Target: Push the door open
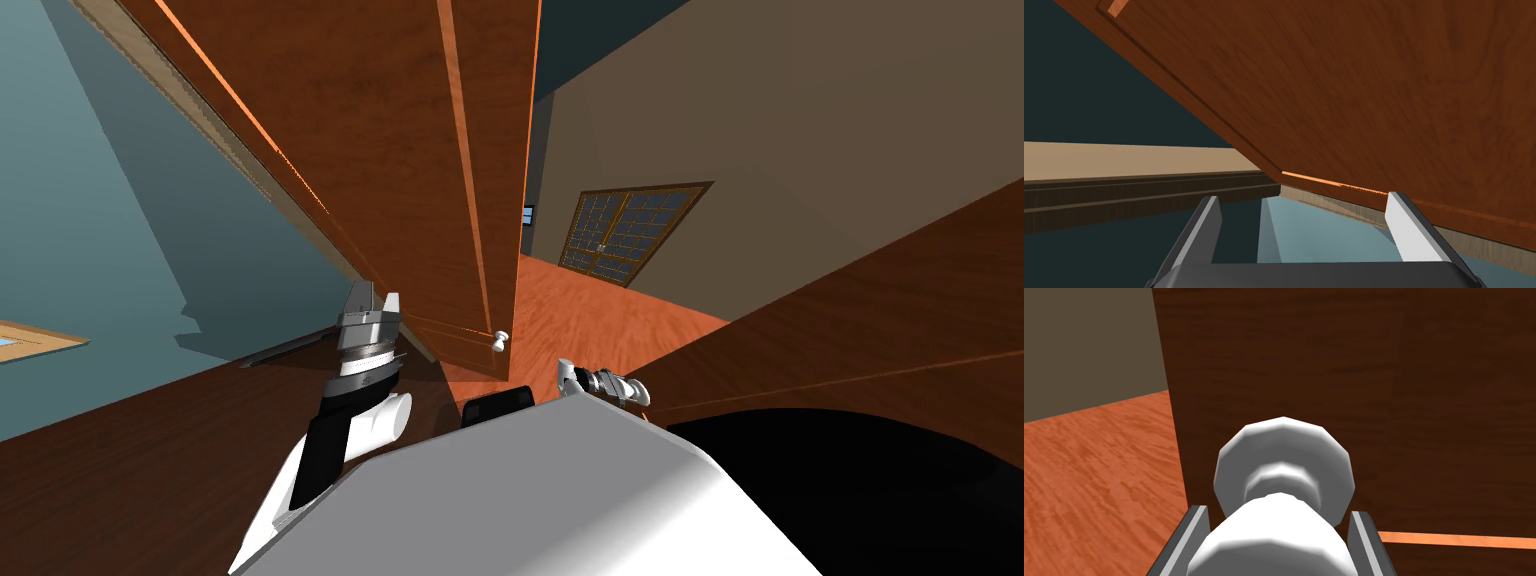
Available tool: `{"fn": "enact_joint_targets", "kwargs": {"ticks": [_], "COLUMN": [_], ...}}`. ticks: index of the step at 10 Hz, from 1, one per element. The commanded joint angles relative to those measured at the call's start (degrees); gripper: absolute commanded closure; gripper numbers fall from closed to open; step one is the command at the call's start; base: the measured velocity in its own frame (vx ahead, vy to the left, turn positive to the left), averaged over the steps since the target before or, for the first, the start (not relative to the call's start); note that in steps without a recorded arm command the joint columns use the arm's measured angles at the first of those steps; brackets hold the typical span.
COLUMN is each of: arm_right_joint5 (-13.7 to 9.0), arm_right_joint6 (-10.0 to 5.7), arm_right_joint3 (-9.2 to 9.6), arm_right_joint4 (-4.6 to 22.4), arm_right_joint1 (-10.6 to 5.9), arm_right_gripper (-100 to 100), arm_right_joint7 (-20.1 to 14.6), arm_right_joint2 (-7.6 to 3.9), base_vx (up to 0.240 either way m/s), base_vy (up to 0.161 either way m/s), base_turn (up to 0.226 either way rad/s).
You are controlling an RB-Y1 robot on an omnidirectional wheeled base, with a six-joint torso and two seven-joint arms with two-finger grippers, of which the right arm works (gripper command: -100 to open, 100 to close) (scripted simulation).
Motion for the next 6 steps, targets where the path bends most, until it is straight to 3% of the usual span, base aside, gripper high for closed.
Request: {"fn": "enact_joint_targets", "kwargs": {"ticks": [1,4,5,6], "arm_right_joint5": [-0.76,-2.12,-1.88,-3.21], "arm_right_joint6": [-1.86,-4.36,-3.60,-4.32], "arm_right_joint3": [-1.02,-2.52,-2.13,-3.24], "arm_right_joint4": [-0.31,0.53,-0.21,-0.25], "arm_right_joint1": [-0.20,-1.41,-0.97,-0.93], "arm_right_gripper": [100,100,100,100], "arm_right_joint7": [0.69,1.30,1.49,1.54], "arm_right_joint2": [0.41,1.51,1.80,0.91], "base_vx": [-0.022,-0.026,-0.020,-0.054], "base_vy": [-0.148,-0.160,-0.071,-0.122], "base_turn": [0.099,0.088,0.021,0.056]}}
